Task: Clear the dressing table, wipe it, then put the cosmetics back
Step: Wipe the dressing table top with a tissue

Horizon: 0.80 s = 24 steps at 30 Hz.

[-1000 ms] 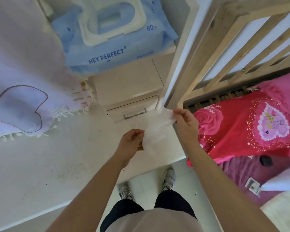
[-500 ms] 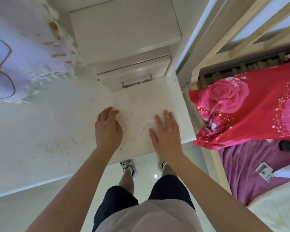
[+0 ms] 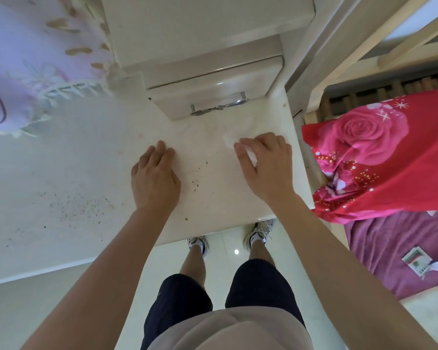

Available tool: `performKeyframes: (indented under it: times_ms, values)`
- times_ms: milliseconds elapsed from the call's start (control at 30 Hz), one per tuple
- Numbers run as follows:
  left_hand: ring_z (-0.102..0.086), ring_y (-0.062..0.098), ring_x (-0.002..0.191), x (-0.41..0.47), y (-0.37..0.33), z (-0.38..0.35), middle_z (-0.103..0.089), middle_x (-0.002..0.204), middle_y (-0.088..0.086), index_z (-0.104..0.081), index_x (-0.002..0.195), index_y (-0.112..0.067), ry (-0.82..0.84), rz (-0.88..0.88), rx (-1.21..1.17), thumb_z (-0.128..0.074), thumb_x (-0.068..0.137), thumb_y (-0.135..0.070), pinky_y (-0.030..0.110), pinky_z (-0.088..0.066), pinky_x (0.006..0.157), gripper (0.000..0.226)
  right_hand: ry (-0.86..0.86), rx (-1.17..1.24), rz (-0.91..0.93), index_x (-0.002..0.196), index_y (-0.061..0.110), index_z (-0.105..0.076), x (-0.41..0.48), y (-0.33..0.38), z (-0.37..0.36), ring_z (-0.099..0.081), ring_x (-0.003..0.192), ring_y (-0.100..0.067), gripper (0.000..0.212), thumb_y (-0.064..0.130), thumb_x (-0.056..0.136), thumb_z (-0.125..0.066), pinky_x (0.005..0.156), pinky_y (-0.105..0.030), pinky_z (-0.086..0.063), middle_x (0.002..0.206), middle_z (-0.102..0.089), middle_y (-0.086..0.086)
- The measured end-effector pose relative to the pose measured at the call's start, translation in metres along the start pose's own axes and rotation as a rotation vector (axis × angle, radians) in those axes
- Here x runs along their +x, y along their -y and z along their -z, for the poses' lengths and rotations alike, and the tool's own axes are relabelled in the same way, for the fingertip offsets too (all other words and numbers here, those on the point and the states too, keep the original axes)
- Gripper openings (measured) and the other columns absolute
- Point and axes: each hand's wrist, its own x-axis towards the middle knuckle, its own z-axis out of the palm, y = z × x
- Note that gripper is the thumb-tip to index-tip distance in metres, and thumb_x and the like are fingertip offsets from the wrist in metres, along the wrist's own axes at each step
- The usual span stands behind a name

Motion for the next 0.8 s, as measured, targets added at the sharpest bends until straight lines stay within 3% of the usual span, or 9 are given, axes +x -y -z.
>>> performKeyframes:
  times_ms: [167, 333, 433, 533, 600, 700, 800]
  values:
    - [-0.049, 0.034, 0.129, -0.001, 0.008, -0.001, -0.053, 0.142, 0.006, -0.062, 0.125, -0.011, -0.023, -0.048, 0.018, -0.051, 0.082, 0.001, 0.050, -0.043, 0.096, 0.045, -0.013, -0.080, -0.057, 0.134, 0.014, -0.058, -0.008, 0.008, -0.020, -0.040, 0.132, -0.037, 0.039, 0.028, 0.102, -0.043, 0.110, -0.046, -0.032, 0.141, -0.047, -0.018]
    - [-0.050, 0.033, 0.128, 0.000, 0.011, 0.000, -0.054, 0.141, 0.002, -0.063, 0.124, -0.014, -0.018, -0.062, 0.028, -0.040, 0.083, -0.009, 0.049, -0.044, 0.093, 0.047, -0.002, -0.114, -0.127, 0.132, 0.010, -0.058, 0.019, 0.037, -0.042, -0.049, 0.102, -0.034, 0.043, 0.006, 0.089, -0.056, 0.085, -0.040, -0.043, 0.114, -0.054, -0.015]
    - [-0.051, 0.034, 0.126, 0.000, 0.014, 0.002, -0.056, 0.139, 0.003, -0.063, 0.123, -0.013, -0.022, -0.085, 0.027, -0.044, 0.081, -0.008, 0.050, -0.045, 0.090, 0.047, 0.150, -0.104, 0.028, 0.130, 0.012, -0.059, 0.024, 0.072, -0.053, -0.050, 0.096, -0.035, 0.048, 0.004, 0.082, -0.057, 0.082, -0.044, -0.045, 0.109, -0.055, -0.013]
    - [-0.051, 0.035, 0.125, 0.000, 0.014, 0.003, -0.057, 0.138, 0.004, -0.064, 0.123, -0.013, -0.021, -0.087, 0.010, -0.050, 0.081, -0.004, 0.050, -0.045, 0.090, 0.045, 0.201, 0.075, 0.132, 0.120, 0.015, -0.068, 0.015, 0.077, -0.044, -0.052, 0.092, -0.032, 0.037, 0.006, 0.085, -0.062, 0.078, -0.045, -0.049, 0.103, -0.057, -0.010]
    - [-0.050, 0.034, 0.127, -0.001, 0.014, 0.002, -0.055, 0.141, 0.002, -0.062, 0.125, -0.014, -0.001, -0.086, 0.015, -0.052, 0.081, -0.002, 0.050, -0.044, 0.091, 0.046, 0.052, 0.223, -0.031, 0.120, 0.016, -0.069, 0.013, 0.062, -0.027, -0.054, 0.091, -0.027, 0.031, 0.011, 0.091, -0.059, 0.079, -0.036, -0.049, 0.104, -0.055, -0.010]
    - [-0.049, 0.034, 0.128, -0.001, 0.015, 0.003, -0.054, 0.141, 0.001, -0.061, 0.126, -0.013, 0.010, -0.098, 0.020, -0.053, 0.081, -0.001, 0.050, -0.044, 0.092, 0.047, -0.317, 0.236, -0.331, 0.121, 0.012, -0.068, 0.022, 0.024, 0.001, -0.050, 0.083, -0.018, 0.029, 0.020, 0.096, -0.056, 0.076, -0.024, -0.043, 0.101, -0.047, -0.008]
    - [-0.049, 0.034, 0.127, 0.000, 0.018, 0.002, -0.054, 0.141, 0.002, -0.061, 0.126, -0.013, 0.001, -0.104, 0.021, -0.055, 0.081, -0.001, 0.050, -0.043, 0.092, 0.048, -0.283, 0.096, -0.464, 0.126, 0.002, -0.063, 0.036, -0.005, -0.002, -0.049, 0.091, -0.027, 0.036, 0.018, 0.099, -0.047, 0.084, -0.030, -0.041, 0.109, -0.049, -0.018]
